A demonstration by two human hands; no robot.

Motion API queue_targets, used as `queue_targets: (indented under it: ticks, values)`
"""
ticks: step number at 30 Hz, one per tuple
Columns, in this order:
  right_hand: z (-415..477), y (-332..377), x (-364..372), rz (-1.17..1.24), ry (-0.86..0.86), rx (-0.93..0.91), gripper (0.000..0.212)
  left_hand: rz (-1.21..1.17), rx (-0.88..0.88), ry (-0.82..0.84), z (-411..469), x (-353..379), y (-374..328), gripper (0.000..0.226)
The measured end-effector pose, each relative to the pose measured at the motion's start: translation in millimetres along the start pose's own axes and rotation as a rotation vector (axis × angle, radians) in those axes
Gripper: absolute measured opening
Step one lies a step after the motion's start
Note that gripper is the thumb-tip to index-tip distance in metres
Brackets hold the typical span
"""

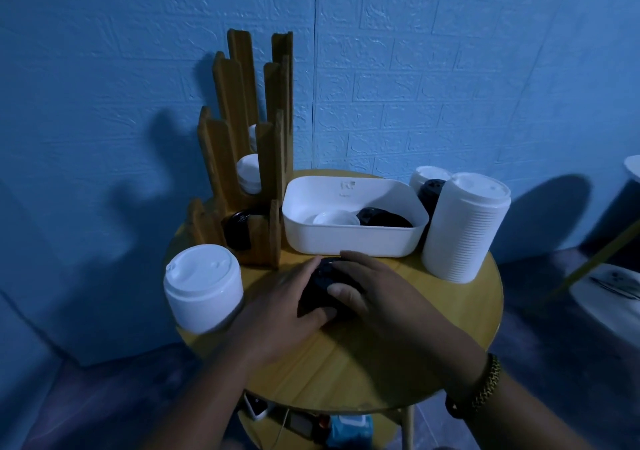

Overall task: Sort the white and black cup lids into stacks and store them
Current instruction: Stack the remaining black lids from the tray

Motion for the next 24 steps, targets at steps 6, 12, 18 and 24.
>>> queue_targets:
  ticks: [6, 12, 18, 24]
  values:
    - [14.6, 15.5, -29.9, -0.174, -0.192, -0.077, 0.031, -0.043, -0.017, -0.007, 2.1, -0.2, 2.1, 0.078]
    - [55.3, -13.0, -63.6, -0.275, -0.358, 0.087, 0.028, -0.081, -0.068, -0.062, 2.5, -1.2, 7.3, 0.071]
    - [95.2, -58.7, -63.1, -0.499, 0.024, 0.313, 0.027, -0.066, -0.05, -0.107, 2.1, -2.7, 9.0, 0.072]
    - [98.2, -47.1, -60.7, -0.652, 0.19, 0.172, 0.044, -0.049, -0.064, -0.088, 4.3, -2.7, 11.0, 0.072]
Point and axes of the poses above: each hand's wrist, its own z-axis towards the middle knuckle, its own x-axis out of the palm, y = z × x, the point moved 5 cm from there along z, towards the middle knuckle, and after that the axes turned 2 degrees about y, right-handed, at the moved point
